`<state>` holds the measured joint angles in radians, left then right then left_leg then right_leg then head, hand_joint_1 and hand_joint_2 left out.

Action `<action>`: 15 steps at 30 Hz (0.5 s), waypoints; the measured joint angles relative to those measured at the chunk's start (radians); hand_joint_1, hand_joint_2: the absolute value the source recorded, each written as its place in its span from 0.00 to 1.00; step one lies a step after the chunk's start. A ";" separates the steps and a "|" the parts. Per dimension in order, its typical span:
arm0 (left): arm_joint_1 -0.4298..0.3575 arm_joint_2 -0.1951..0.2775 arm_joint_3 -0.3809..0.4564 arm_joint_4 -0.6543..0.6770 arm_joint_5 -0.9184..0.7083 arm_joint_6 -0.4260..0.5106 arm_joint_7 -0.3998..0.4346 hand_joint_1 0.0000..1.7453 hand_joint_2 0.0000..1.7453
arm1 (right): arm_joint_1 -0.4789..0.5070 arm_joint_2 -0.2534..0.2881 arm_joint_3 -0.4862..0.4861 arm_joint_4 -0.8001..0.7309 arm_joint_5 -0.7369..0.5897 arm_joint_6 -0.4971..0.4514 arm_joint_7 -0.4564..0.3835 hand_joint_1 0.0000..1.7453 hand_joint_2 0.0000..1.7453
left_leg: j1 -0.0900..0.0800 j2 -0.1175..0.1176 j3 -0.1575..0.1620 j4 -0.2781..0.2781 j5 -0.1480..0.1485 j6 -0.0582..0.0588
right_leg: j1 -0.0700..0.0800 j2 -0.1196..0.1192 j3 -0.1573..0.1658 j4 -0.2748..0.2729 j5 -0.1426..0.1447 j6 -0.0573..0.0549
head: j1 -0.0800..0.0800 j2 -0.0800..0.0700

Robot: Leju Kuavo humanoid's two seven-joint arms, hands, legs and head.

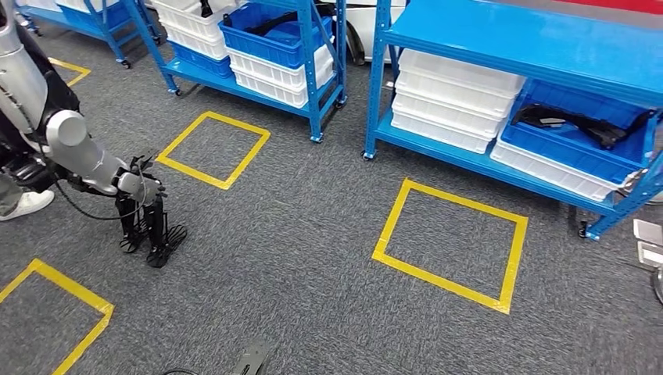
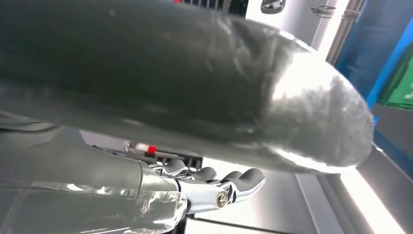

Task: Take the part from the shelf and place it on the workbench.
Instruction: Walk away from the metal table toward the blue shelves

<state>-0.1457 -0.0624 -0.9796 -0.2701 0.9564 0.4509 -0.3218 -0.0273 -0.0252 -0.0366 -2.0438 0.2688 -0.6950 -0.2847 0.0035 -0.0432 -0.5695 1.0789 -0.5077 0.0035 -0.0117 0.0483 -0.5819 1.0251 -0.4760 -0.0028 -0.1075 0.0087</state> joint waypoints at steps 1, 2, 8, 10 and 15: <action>0.000 0.000 0.000 0.000 0.000 0.000 0.000 0.00 0.00 | -0.001 0.000 0.000 0.000 0.000 0.000 0.000 0.00 0.00 | -0.002 -0.016 0.013 -0.039 0.011 0.003 | -0.003 0.007 -0.005 0.001 0.002 0.004 | 0.000 0.000; 0.000 0.001 0.000 0.000 0.000 0.000 0.000 0.00 0.00 | -0.002 0.000 0.000 0.001 0.000 0.000 0.000 0.00 0.00 | -0.004 -0.025 0.015 -0.054 0.010 0.005 | -0.007 0.014 -0.011 0.002 0.004 0.009 | 0.000 0.000; -0.001 0.000 0.000 0.000 -0.001 0.000 0.000 0.00 0.00 | -0.001 0.000 0.000 0.001 0.001 0.000 0.000 0.00 0.00 | 0.000 0.025 0.028 -0.091 0.025 0.019 | -0.011 -0.019 -0.075 0.140 -0.078 0.035 | 0.001 0.000; 0.001 0.000 0.000 0.000 -0.001 0.000 0.000 0.00 0.00 | 0.001 0.000 0.000 0.001 0.001 0.000 0.001 0.00 0.00 | -0.001 0.044 0.028 -0.089 0.024 0.021 | -0.011 -0.035 -0.127 0.254 -0.123 0.040 | 0.003 0.000; -0.003 -0.001 0.000 0.000 -0.001 0.000 0.000 0.00 0.00 | 0.004 0.000 0.000 0.002 0.000 0.000 0.001 0.00 0.00 | -0.003 0.080 0.028 -0.073 0.010 0.009 | -0.009 -0.074 -0.022 0.055 -0.018 0.038 | 0.004 0.000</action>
<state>-0.1483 -0.0635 -0.9796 -0.2701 0.9555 0.4505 -0.3216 -0.0237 -0.0256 -0.0366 -2.0421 0.2693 -0.6953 -0.2832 0.0002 0.0367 -0.5420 1.0059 -0.4980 0.0127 -0.0211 -0.0254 -0.6040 1.0798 -0.4935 0.0350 -0.1030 0.0085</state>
